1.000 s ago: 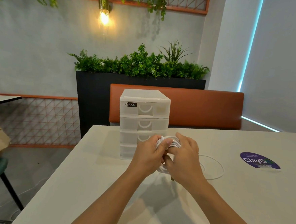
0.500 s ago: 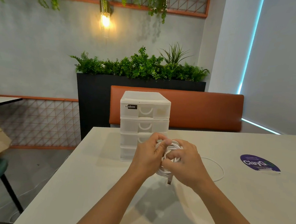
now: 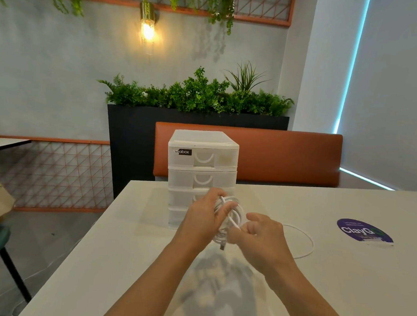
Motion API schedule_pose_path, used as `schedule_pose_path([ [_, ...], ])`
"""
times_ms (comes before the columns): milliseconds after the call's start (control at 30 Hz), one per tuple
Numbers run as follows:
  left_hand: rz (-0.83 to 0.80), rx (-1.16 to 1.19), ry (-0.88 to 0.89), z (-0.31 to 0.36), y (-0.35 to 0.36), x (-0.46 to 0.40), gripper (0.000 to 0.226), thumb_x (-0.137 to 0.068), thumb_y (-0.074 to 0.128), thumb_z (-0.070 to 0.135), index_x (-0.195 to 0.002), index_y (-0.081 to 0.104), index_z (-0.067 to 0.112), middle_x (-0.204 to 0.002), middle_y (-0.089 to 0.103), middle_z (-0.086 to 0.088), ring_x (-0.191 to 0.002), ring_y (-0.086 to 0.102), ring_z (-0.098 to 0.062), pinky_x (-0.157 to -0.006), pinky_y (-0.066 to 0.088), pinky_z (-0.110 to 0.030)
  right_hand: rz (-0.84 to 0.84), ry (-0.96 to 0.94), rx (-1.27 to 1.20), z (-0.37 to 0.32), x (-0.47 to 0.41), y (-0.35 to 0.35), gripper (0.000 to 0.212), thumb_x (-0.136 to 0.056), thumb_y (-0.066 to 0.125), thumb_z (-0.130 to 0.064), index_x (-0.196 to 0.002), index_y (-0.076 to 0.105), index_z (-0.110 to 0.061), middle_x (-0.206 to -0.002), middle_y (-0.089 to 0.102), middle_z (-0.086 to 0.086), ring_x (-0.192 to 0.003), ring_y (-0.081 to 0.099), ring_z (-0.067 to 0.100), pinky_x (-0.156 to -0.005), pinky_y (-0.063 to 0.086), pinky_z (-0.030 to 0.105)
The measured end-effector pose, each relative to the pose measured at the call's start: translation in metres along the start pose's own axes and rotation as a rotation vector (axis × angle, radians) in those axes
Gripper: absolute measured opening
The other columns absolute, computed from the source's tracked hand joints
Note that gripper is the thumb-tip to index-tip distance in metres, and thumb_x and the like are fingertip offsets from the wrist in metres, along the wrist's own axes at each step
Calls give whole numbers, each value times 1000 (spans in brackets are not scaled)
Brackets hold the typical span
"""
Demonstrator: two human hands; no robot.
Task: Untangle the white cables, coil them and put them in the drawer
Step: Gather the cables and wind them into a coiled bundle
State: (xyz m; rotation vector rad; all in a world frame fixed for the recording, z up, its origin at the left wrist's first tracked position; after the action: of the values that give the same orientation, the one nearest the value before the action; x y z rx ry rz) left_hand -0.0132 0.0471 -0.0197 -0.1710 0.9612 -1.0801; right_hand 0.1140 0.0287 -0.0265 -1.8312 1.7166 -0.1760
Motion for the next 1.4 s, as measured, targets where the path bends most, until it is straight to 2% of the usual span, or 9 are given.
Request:
schedule_pose_path([
  [167,53,153,-72,-14,-10,0,14,-94,49,35,-96,61,27,-79,61,9,-76,58,-9,-62,40,-10,5,-62,74,-9,13,-21,32,-73,69,-22,-44,57,-22,-63,65,-5,-67,58,12,-59,40,21],
  [400,-48,362,-270,-32,-1,1,24,-94,48,41,-83,63,26,-60,54,5,-43,47,-4,-47,42,-26,-461,147,-663,18,8,-10,17,-58,70,-4,-64,55,-5,-41,33,3,-26,25,10,-37,44,25],
  [600,-22,341,-295,-44,-6,0,23,-93,48,41,-91,64,25,-60,54,7,-46,49,-3,-46,41,-21,-583,-37,-627,23,0,-27,26,-48,81,-29,-63,68,-12,-80,71,18,-81,69,23,-71,52,21],
  [667,-21,336,-280,-41,-5,0,22,-93,50,40,-92,65,25,-57,54,10,-43,49,0,-46,42,-18,-622,11,-739,30,0,-30,45,-48,88,-43,-66,66,-9,-70,68,22,-72,69,28,-67,55,26],
  [867,7,237,-163,-25,-6,0,12,-93,52,36,-87,61,30,-70,58,19,-61,54,2,-56,39,-6,-982,382,-289,69,21,-21,78,-87,27,-61,-89,71,4,-54,65,17,-27,46,12,-34,39,20],
  [1033,70,164,-106,-19,-10,0,14,-94,50,36,-94,60,26,-72,57,19,-67,54,1,-58,40,-6,-772,569,72,102,0,-41,55,-99,33,-44,-109,62,1,-89,70,25,-39,57,21,-45,51,28],
  [1167,118,106,-164,-23,-15,-1,25,-94,46,42,-99,58,20,-77,58,12,-67,52,-2,-54,39,-9,-436,483,418,106,-20,-61,36,-95,52,-25,-82,58,7,-73,70,23,-34,55,19,-39,48,24],
  [1300,85,135,-210,-24,-8,3,30,-93,45,45,-89,58,18,-73,60,6,-66,55,-8,-56,42,-18,-375,383,776,99,-16,-53,53,-82,57,-59,-59,51,-11,-27,47,-5,-35,51,11,-42,45,19],
  [1400,62,165,-231,-24,-5,4,31,-93,45,46,-83,56,19,-72,61,4,-68,58,-14,-57,46,-25,-293,273,819,82,-20,-41,56,-73,60,-69,-59,48,-16,-38,50,-7,-41,52,11,-49,43,20],
])
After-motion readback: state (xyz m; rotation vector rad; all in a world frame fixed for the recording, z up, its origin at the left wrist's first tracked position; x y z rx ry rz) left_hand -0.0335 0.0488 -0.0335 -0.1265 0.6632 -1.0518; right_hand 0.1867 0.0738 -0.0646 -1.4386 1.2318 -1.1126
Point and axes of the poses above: each hand's wrist, its own x-axis away from the middle knuckle, its own y-axis out of the palm, z = x × y, the point moved 9 cm from there along -x, towards the middle knuckle
